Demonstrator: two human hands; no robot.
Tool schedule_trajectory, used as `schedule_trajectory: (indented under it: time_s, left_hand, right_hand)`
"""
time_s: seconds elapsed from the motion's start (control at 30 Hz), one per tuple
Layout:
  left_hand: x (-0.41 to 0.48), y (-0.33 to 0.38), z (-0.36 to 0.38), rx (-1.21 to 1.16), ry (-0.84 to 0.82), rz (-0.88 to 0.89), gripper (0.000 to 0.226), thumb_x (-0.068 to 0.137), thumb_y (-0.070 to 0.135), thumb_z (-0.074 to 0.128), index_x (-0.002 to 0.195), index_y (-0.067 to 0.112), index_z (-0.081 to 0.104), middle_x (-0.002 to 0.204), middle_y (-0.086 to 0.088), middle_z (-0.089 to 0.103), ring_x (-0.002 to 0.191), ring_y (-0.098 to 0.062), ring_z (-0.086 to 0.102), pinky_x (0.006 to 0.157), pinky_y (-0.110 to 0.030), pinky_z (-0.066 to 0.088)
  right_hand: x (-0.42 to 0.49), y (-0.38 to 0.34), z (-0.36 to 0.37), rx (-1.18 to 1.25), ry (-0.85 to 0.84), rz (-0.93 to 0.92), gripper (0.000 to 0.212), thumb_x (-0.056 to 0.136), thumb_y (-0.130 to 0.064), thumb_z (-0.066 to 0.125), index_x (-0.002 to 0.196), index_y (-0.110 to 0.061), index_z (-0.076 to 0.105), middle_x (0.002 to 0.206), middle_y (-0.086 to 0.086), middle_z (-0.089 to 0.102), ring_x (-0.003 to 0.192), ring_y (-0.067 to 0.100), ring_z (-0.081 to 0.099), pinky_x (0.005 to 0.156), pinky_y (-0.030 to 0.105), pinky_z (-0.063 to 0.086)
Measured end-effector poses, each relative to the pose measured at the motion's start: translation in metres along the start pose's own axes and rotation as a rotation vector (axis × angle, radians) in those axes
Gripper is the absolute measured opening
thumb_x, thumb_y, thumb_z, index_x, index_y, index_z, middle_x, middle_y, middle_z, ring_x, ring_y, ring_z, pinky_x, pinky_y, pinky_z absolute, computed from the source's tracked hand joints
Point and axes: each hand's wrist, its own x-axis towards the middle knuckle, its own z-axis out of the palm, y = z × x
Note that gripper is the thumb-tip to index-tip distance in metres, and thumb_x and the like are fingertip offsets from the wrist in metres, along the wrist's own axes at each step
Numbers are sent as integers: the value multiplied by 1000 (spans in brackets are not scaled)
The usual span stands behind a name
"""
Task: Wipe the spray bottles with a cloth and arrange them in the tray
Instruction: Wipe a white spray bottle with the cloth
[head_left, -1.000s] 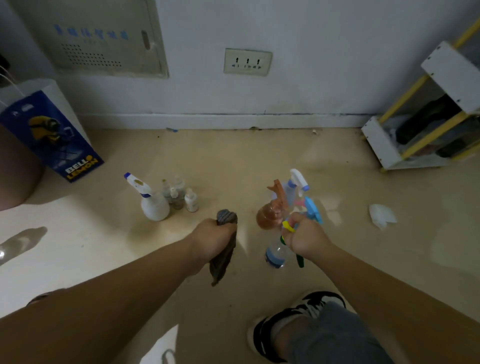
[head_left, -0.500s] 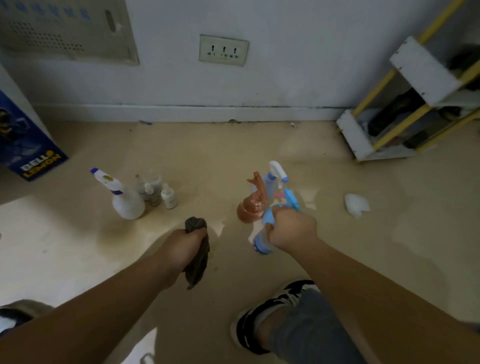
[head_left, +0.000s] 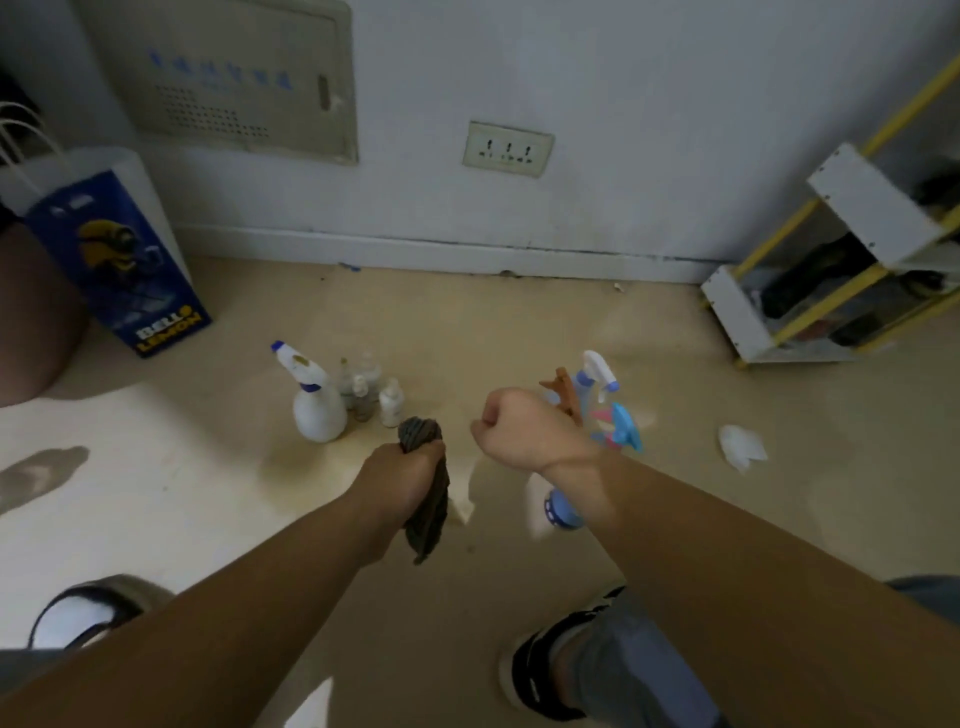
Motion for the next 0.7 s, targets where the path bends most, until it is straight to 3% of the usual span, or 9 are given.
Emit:
schedule_trajectory:
  time_s: [0.13,0.23,0.3,0.4,0.47,0.57,0.7]
  left_hand:
    - [2,-7,-42,-99,118,26,28,103,33,56,99,8,68,105,-23,72,102,-39,69,86,-44,55]
    - [7,-16,-73,-186,230,71,35,96,29,60,107,-3,68,102,-28,72,96,-43,71,89,-52,58]
    - [14,-21,-90,-219,325,75,41,84,35,61,107,2,68,98,-24,73,90,-39,72,88,-54,59]
    - [25,-23,-109,-306,385,40,35,84,30,62,108,5,65,102,-22,72,88,-36,71,76,-42,59]
    - [34,-23,-119,-349,398,-8,38,79,30,62,109,6,65,103,-23,72,92,-39,71,82,-47,60]
    - [46,-24,-128,-373,417,-61,28,85,23,62,107,5,66,104,-24,72,96,-41,71,89,-52,58]
    - [59,-24,-134,-385,445,-82,22,90,16,61,106,2,66,106,-27,71,96,-40,70,85,-47,58]
  right_hand:
    - [24,-45,6,111,-48,-61,27,96,-39,56,94,-15,67,89,7,69,86,29,68,73,35,55]
    - [41,-83,15,142,-117,-79,28,97,-35,53,97,-11,67,86,13,73,78,31,73,59,32,53]
    - [55,-104,23,144,-143,-122,23,96,-31,53,93,-12,65,82,9,69,70,29,70,54,27,49]
    - [81,-133,38,144,-111,-199,14,93,-29,58,93,-16,61,86,3,65,78,27,66,66,32,56]
    - [94,-150,50,196,-35,-217,28,91,-37,61,112,-18,57,96,1,62,83,27,65,76,39,58]
    - [105,-163,69,246,62,-210,56,89,-45,65,134,-18,47,109,1,55,97,25,61,83,40,54]
    - [118,-160,101,459,-36,-121,44,88,-34,69,124,-16,52,107,1,58,95,24,61,80,38,53]
